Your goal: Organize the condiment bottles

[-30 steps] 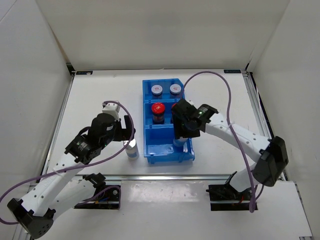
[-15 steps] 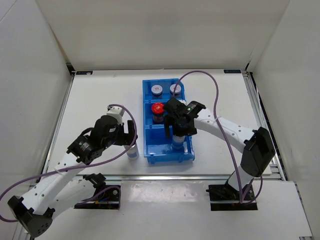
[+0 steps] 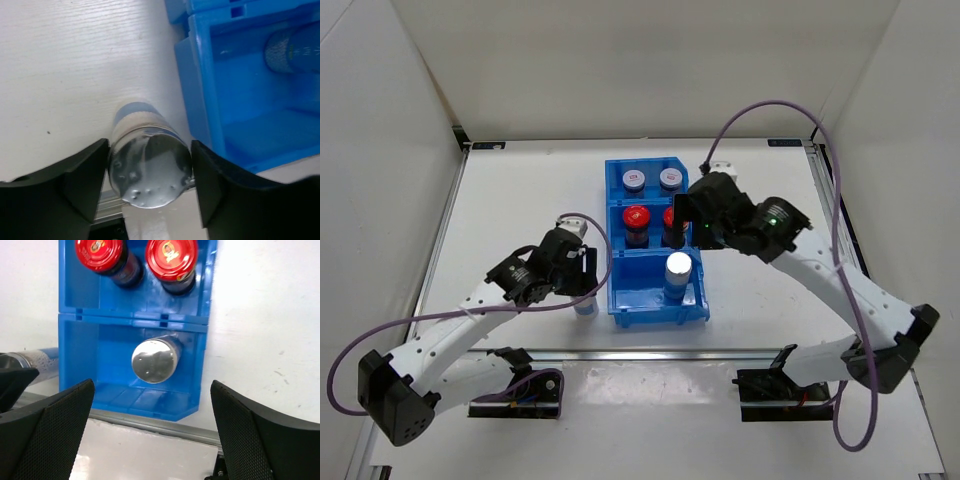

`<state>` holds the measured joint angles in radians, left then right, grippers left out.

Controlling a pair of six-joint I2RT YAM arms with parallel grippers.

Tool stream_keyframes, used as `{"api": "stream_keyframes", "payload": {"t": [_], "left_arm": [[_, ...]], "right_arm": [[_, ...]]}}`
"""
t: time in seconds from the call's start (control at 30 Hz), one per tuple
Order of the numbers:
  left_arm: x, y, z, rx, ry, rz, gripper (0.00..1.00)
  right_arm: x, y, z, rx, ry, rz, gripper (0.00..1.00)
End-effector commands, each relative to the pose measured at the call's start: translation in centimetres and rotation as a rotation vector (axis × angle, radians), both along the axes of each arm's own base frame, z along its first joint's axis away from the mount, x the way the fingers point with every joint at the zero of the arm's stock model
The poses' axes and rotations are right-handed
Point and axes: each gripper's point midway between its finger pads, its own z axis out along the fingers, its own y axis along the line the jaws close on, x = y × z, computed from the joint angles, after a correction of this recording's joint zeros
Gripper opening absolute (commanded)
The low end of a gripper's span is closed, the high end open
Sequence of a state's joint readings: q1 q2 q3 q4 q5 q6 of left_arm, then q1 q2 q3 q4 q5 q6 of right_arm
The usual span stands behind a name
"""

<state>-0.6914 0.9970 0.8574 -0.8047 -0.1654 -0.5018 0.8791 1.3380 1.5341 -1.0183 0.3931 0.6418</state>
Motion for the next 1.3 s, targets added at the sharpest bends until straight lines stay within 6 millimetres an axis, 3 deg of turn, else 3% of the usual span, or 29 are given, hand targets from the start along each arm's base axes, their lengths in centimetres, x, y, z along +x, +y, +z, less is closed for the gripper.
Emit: {"api": "stream_keyframes", "payload": {"t": [0.0,0.03,0.1,0.2,0.23,0.47,0.57,0.77,1.0,1.07,1.1,1.13,1.27], "left_arm": [[0.5,-0.7,1.9,-0.037,-0.030,0.000,0.71],[0.6,-0.9,2.3,-0.044,-0.039,0.000,0.61],[1.0,-0.9,3.4,-0.051,-0.060,0.006,0.53],[1.8,-0.7,6.3,-0.045,-0.115,0.016,0.32],[2.4,-0.9,8.2,-0.057,-0.150,0.017,0.26],[4.4,-2.4,16.7,-0.151,-0.286,0.010,0.24],[4.5,-4.3,18.5,-0.193,-0.293,-0.030,0.24],[3.7,-8.0,16.7,-0.198,-0.222,-0.089,0.24],[2.9,-11.6,12.3,-0.177,-0.176,-0.122,0.24],[2.7,-12.0,10.2,-0.135,-0.181,-0.123,0.27],[3.4,-12.3,10.2,-0.148,-0.212,-0.106,0.27],[3.1,-12.5,8.3,-0.123,-0.191,-0.117,0.28],[4.1,-12.9,6.1,-0.108,-0.212,-0.092,0.37]], "right_arm": [[0.3,-2.3,1.0,-0.062,-0.051,-0.046,1.00],[0.2,-2.8,1.2,-0.073,-0.059,-0.057,1.00],[0.1,-3.9,1.4,-0.081,-0.079,-0.097,1.00],[-0.3,-4.8,2.2,-0.055,-0.105,-0.116,1.00],[-0.4,-5.2,2.0,-0.064,-0.109,-0.123,1.00],[-0.8,-6.6,2.4,-0.077,-0.135,-0.147,1.00],[-0.8,-6.9,2.3,-0.089,-0.135,-0.152,1.00],[-1.2,-7.8,1.9,-0.103,-0.127,-0.173,1.00],[-1.8,-8.7,1.4,-0.117,-0.120,-0.184,1.00],[-1.9,-8.9,1.3,-0.117,-0.120,-0.184,1.00],[-1.9,-8.9,1.3,-0.111,-0.118,-0.190,1.00],[-2.0,-8.9,1.0,-0.118,-0.113,-0.189,1.00],[-2.2,-8.9,0.8,-0.121,-0.101,-0.182,1.00]]}}
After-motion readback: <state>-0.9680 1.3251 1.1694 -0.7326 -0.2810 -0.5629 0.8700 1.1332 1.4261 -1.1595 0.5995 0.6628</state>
